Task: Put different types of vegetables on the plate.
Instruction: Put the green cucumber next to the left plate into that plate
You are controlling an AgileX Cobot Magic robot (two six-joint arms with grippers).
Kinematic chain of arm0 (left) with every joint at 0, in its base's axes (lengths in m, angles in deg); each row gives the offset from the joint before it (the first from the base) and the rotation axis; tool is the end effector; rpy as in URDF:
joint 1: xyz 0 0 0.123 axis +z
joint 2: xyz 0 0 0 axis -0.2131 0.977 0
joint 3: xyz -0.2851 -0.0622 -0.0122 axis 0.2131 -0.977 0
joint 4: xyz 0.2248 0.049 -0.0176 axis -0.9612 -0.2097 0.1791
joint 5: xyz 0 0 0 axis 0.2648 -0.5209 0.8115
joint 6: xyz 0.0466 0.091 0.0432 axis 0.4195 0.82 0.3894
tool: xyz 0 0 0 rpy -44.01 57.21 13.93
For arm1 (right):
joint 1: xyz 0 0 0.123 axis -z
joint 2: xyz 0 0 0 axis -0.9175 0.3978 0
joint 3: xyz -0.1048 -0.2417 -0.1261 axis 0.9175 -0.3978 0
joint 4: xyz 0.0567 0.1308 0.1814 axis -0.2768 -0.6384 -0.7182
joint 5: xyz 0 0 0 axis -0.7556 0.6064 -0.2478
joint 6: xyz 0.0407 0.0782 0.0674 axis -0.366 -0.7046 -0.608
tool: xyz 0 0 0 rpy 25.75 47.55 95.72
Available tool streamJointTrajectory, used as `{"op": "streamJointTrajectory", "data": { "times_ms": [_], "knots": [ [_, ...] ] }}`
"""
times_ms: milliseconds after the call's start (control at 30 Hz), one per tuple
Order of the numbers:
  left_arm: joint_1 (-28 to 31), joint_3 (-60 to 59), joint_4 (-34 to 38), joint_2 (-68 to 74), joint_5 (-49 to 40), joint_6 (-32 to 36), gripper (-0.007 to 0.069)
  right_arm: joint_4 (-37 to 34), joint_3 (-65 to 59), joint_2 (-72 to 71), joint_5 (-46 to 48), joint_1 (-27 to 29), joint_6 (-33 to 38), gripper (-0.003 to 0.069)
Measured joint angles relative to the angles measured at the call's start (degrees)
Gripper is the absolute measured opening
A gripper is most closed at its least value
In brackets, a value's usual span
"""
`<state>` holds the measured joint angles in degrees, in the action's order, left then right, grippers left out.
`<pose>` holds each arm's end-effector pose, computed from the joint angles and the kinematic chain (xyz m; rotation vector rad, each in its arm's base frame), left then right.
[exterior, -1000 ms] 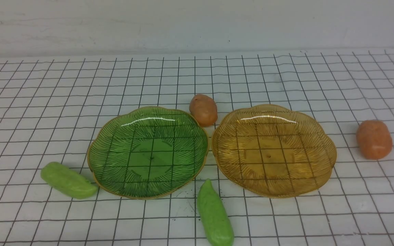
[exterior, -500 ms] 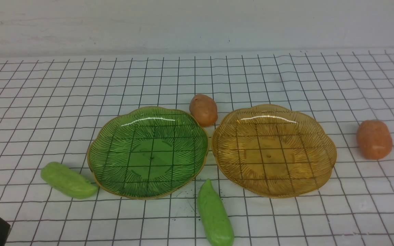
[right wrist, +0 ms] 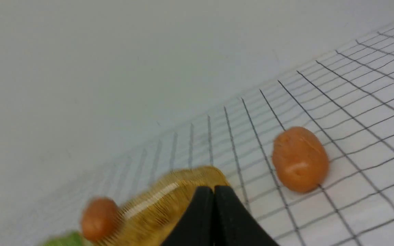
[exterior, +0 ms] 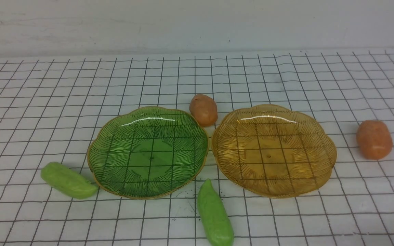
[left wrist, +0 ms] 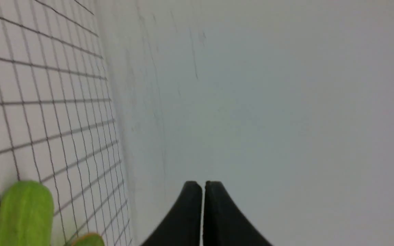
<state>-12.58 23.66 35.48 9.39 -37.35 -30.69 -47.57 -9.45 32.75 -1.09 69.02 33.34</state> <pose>0.0402 0.0418 0.2045 -1.2747 0.9336 -0.8797 0.0485 0.0048 0.1915 0.4563 1.5844 0.4586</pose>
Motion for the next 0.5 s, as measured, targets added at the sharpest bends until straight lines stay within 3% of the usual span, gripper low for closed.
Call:
{"op": "streamJointTrajectory", "data": {
  "times_ms": [67, 167, 267, 500],
  "knots": [
    [0.0, 0.0, 2.13, 0.0, 2.24, 3.6, -0.0008, -5.96, 0.0, 0.0, -2.38, 0.0, -1.31, -0.0014],
    [0.0, 0.0, 2.12, 0.0, 1.61, 10.34, -0.0008, -9.26, 0.0, 0.0, -3.75, 0.0, -1.59, -0.0014],
    [0.0, 0.0, -1.24, 0.0, -3.05, 18.46, -0.0008, -10.27, 0.0, 0.0, -3.98, 0.0, -1.71, -0.0014],
    [0.0, 1.76, -4.73, 0.0, -9.74, 29.92, -0.0008, -11.72, 0.0, 0.0, -3.98, 0.0, -2.0, -0.0014]
  ]
}}
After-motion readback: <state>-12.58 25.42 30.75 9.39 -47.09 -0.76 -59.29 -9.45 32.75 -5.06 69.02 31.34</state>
